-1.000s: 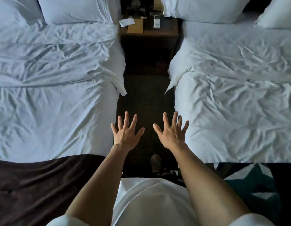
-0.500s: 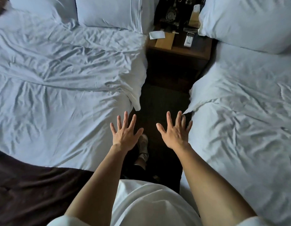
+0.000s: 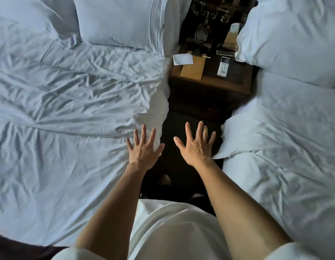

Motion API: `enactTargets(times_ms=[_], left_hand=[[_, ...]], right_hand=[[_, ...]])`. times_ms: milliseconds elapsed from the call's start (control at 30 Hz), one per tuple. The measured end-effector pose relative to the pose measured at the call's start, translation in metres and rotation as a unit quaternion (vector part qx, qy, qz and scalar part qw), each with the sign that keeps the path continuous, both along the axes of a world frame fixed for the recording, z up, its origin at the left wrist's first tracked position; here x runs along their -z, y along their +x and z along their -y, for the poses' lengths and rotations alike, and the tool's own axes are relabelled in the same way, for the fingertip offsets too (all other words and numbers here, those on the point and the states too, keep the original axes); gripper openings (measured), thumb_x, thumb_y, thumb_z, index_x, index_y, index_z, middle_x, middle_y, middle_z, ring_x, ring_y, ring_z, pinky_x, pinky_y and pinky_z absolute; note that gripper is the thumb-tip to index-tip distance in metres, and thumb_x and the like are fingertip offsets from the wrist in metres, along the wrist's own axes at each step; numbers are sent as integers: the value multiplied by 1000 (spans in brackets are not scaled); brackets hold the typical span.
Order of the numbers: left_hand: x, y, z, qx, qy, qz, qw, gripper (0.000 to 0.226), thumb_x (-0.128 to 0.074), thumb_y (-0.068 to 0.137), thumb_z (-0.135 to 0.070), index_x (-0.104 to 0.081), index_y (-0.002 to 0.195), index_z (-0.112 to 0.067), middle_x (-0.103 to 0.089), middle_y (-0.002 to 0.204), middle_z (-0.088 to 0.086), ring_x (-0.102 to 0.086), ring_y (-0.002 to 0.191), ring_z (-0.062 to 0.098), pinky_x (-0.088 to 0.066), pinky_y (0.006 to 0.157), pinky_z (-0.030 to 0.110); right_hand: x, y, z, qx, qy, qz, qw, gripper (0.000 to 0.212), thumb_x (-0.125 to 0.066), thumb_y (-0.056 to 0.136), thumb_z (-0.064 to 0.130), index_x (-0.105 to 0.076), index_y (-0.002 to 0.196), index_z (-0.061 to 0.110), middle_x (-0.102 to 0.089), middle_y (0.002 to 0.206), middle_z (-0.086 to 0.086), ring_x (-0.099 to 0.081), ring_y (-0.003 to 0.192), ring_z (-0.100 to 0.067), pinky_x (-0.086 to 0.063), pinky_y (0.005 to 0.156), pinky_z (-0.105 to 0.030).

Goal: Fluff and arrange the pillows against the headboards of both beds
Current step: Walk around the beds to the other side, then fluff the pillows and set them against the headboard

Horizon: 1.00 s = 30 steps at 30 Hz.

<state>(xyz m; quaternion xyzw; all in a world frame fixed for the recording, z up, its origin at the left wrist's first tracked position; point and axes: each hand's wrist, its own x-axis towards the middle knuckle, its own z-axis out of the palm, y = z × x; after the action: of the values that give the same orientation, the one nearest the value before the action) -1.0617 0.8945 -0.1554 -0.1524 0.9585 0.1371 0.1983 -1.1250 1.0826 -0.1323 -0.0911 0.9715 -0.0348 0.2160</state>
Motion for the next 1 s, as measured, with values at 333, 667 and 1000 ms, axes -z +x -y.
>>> enactTargets(times_ms=[333,667,1000], left_hand=[[2,-133,9,-12,-7,5,1000,77,-21,98,-73,9,160,-41,23,168,-1,22,154,30,11,121,62],[-11,-292,4,-124,-17,-30,992,76,-26,98,-72,4,161,-42,25,168,-4,19,156,29,8,123,62],[-67,-429,66,-220,-47,-105,969,77,-24,97,-74,1,161,-41,19,170,-4,15,157,29,6,123,62]], right_hand=[[1,-139,10,-23,-3,-3,1000,81,-7,94,77,8,161,32,13,167,-19,8,155,-38,12,119,-62],[-12,-336,5,-106,-13,-42,993,83,-7,93,77,3,162,32,8,167,-22,3,155,-38,8,120,-64],[-51,-510,65,-184,-43,-122,974,84,-8,92,78,-2,161,31,4,167,-23,0,154,-39,10,119,-64]])
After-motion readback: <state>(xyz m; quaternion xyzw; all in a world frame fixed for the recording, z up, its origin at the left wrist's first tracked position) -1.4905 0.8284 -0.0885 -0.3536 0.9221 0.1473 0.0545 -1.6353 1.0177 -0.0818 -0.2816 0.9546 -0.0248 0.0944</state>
